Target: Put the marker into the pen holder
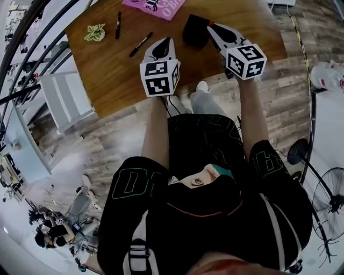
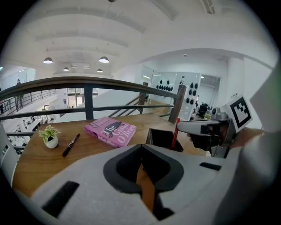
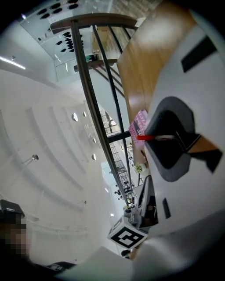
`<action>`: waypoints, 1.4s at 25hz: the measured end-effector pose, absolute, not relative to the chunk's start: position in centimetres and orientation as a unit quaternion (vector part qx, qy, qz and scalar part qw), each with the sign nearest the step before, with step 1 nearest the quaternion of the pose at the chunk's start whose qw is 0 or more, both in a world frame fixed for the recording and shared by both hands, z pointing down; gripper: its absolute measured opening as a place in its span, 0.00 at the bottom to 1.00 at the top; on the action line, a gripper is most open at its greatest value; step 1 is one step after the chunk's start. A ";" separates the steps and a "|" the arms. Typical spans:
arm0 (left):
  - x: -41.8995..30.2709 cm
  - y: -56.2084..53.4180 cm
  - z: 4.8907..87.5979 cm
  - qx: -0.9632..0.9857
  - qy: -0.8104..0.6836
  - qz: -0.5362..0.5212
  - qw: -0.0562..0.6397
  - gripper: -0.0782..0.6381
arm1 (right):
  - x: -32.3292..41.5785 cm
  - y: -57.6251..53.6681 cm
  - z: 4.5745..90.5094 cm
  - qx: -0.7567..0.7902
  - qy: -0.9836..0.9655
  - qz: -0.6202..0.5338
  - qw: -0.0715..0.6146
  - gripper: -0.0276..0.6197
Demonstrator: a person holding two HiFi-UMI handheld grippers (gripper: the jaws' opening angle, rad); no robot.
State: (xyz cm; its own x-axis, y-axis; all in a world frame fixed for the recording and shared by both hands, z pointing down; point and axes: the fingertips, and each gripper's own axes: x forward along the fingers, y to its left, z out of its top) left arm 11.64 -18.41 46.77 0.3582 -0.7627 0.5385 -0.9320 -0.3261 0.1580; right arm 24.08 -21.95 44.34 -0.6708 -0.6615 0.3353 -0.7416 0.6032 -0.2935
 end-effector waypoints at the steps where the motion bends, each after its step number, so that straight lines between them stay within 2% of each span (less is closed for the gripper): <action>1: 11.7 -18.0 47.1 0.790 -0.537 0.188 0.229 0.12 | 24.0 -21.7 44.6 0.390 -0.892 0.206 0.097 0.11; 8: 12.3 -15.8 48.7 0.775 -0.550 0.190 0.248 0.12 | 23.7 -20.5 45.5 0.369 -0.902 0.201 0.100 0.12; 17: 13.9 -16.3 48.3 0.784 -0.542 0.191 0.235 0.12 | 24.1 -19.4 45.0 0.358 -0.909 0.193 0.089 0.12; 26: 15.1 -17.9 46.0 0.796 -0.541 0.178 0.206 0.12 | 26.0 -20.2 42.9 0.373 -0.908 0.173 0.076 0.07; 35: 13.1 -18.1 44.4 0.782 -0.568 0.157 0.202 0.12 | 23.6 -21.0 40.8 0.341 -0.924 0.152 0.082 0.05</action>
